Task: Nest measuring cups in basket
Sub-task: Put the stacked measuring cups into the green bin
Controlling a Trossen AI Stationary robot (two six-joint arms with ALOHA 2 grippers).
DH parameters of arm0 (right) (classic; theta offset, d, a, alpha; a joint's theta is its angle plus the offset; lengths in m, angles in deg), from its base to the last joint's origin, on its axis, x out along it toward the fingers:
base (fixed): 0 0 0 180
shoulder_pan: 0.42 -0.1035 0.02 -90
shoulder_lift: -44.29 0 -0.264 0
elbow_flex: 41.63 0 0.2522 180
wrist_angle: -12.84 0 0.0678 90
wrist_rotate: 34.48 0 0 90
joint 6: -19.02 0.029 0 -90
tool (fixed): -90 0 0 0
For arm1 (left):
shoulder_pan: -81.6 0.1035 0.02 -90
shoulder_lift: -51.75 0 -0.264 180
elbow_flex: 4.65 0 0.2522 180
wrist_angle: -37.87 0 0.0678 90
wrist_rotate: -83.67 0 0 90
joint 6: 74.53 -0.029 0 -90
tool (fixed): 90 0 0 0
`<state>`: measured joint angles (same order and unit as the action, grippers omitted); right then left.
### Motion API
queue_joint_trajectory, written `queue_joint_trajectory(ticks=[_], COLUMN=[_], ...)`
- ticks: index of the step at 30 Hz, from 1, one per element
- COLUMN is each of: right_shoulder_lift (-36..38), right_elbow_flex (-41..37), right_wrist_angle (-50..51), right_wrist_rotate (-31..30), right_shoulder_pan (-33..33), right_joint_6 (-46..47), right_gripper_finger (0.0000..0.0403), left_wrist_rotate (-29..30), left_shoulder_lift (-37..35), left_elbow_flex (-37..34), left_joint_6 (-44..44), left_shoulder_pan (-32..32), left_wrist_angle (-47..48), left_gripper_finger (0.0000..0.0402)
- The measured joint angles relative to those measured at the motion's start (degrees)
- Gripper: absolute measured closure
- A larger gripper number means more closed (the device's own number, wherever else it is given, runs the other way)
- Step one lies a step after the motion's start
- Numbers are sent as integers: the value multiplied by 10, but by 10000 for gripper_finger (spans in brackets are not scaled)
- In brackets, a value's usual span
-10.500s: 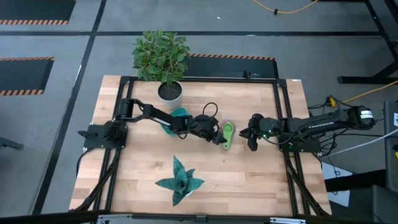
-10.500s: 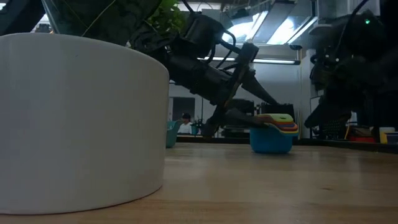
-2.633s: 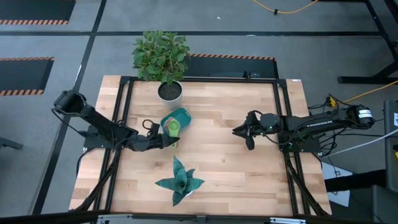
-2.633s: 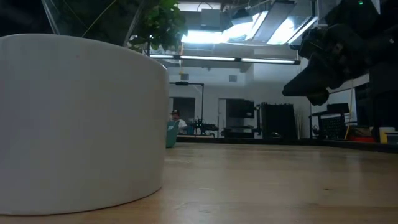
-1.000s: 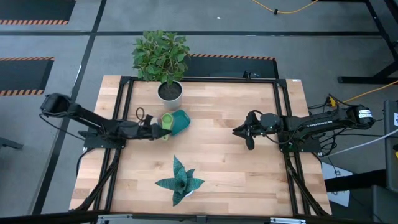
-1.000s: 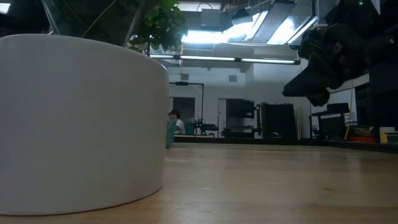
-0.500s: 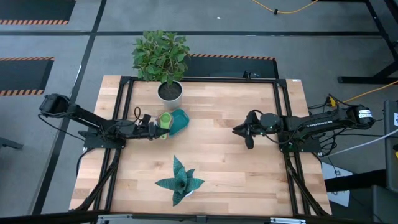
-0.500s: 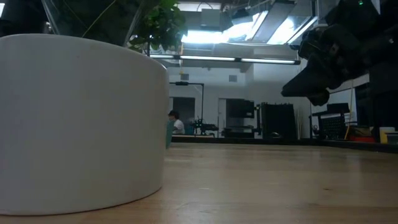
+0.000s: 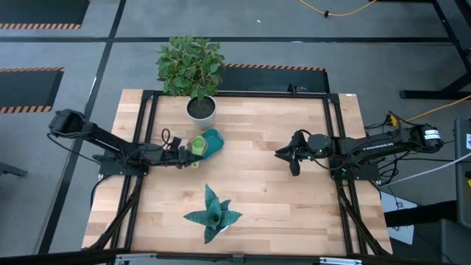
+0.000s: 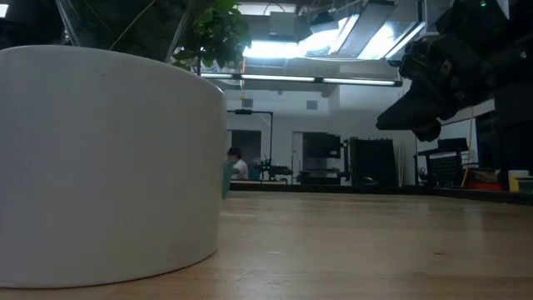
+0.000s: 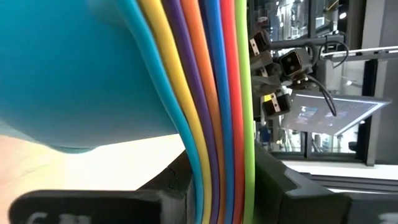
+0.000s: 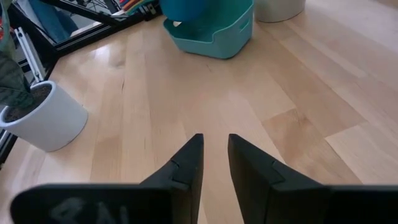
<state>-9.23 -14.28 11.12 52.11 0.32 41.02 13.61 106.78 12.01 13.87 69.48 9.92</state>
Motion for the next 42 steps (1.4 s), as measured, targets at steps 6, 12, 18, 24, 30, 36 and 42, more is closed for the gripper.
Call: queue_joint_trajectory(ticks=[6,12,18,24,30,36,42], right_shoulder_lift=[0,0,0,0,0,0,0], right_elbow_flex=[0,0,0,0,0,0,0], right_wrist_angle=[1,1,1,1,1,1,1], right_wrist_rotate=[0,0,0,0,0,0,0], right_shoulder_pan=[0,0,0,0,0,0,0], right_joint_6=[0,0,0,0,0,0,0], right_gripper_finger=[323,323,323,323,323,323,323], left_wrist_rotate=[0,-2,-1,-1,-30,-20,-16], left_shoulder_lift=[41,76,76,76,76,76,76], left_elbow_flex=[10,11,11,11,11,11,11], left_joint_6=[12,61,72,72,72,70,70], left_shoulder_pan=[-3,-3,-3,-3,-3,-3,-3], left_wrist_angle=[2,2,0,0,0,2,2], left_gripper_finger=[309,309,309,309,298,293,292])
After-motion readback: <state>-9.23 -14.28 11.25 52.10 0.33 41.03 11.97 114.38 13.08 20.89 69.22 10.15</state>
